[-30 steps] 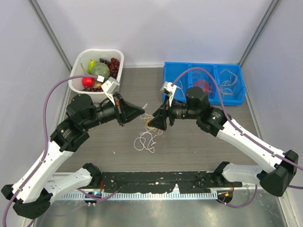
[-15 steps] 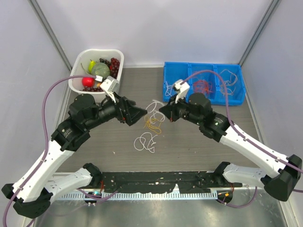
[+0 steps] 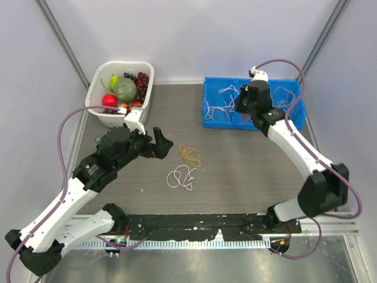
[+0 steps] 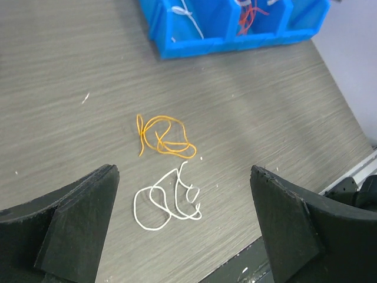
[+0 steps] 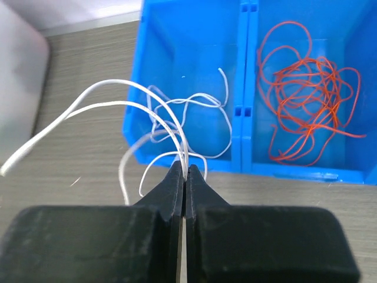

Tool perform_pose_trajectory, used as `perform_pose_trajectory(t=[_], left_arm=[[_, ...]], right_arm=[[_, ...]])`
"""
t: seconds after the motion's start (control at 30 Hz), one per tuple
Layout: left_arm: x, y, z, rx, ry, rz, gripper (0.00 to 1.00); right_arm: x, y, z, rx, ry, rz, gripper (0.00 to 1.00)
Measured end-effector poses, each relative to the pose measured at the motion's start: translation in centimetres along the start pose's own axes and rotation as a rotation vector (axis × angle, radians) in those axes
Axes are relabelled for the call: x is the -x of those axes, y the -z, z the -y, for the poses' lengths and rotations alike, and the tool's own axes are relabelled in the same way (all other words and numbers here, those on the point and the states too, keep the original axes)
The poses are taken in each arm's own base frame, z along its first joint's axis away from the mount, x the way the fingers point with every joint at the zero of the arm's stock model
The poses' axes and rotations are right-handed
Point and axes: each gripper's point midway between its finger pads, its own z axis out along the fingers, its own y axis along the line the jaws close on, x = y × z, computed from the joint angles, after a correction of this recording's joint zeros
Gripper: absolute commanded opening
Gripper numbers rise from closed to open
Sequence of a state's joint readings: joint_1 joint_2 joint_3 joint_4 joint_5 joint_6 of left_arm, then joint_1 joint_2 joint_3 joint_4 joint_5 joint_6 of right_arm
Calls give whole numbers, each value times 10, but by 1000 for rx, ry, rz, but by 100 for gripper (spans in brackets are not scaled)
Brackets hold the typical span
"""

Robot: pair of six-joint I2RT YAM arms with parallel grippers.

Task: Untangle the cables

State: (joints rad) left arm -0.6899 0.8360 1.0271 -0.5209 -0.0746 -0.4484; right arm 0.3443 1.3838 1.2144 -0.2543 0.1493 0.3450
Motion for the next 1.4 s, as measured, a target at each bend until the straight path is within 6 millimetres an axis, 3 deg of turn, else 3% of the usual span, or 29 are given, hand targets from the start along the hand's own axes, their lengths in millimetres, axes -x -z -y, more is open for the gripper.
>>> perform_pose_trajectory(t=[0.17, 0.23, 0.27, 0.37, 0.43, 0.53, 0.63, 0.73, 0.9, 1.03, 1.1, 1.17, 1.23, 1.27, 1.4], left_arm=[[-37, -7, -9, 10, 45, -75, 93], [-57, -11, -11, 7, 69, -124, 92], [-68, -15, -12, 4, 83, -152, 91], [-102, -27, -13, -13, 128, -244, 89], [-123, -36, -13, -19, 157, -307, 87], [-148, -46, -14, -17, 187, -386, 87], [-163, -57, -14, -15, 206, -436, 86], [-175, -70, -16, -9, 210, -472, 82], [-209, -91, -27, 28, 203, -573, 69], [-238, -102, -38, 65, 199, -651, 62], [-247, -106, -41, 82, 205, -678, 45], [-243, -113, -38, 74, 216, -664, 21], [-242, -116, -36, 73, 229, -659, 6], [-243, -116, -36, 73, 232, -662, 1], [-236, -110, -32, 63, 236, -653, 0]], right_arm=[[-2, -59, 14, -108, 3, -51, 4], [-6, -79, 17, -136, 5, -69, 17], [-9, -90, 18, -148, 7, -82, 29], [-18, -125, 18, -172, 12, -128, 40], [-28, -143, 18, -184, 22, -171, 47], [-46, -146, 23, -198, 31, -232, 48], [-58, -134, 23, -185, 36, -264, 49], [-78, -106, 14, -132, 47, -302, 49], [-131, -35, -34, 78, 95, -371, 49], [-188, 21, -66, 253, 153, -450, 49], [-212, 41, -69, 300, 174, -494, 49], [-233, 56, -66, 338, 174, -540, 49], [-247, 66, -63, 368, 157, -572, 52], [-253, 71, -64, 392, 147, -582, 54], [-270, 92, -73, 496, 114, -603, 58]])
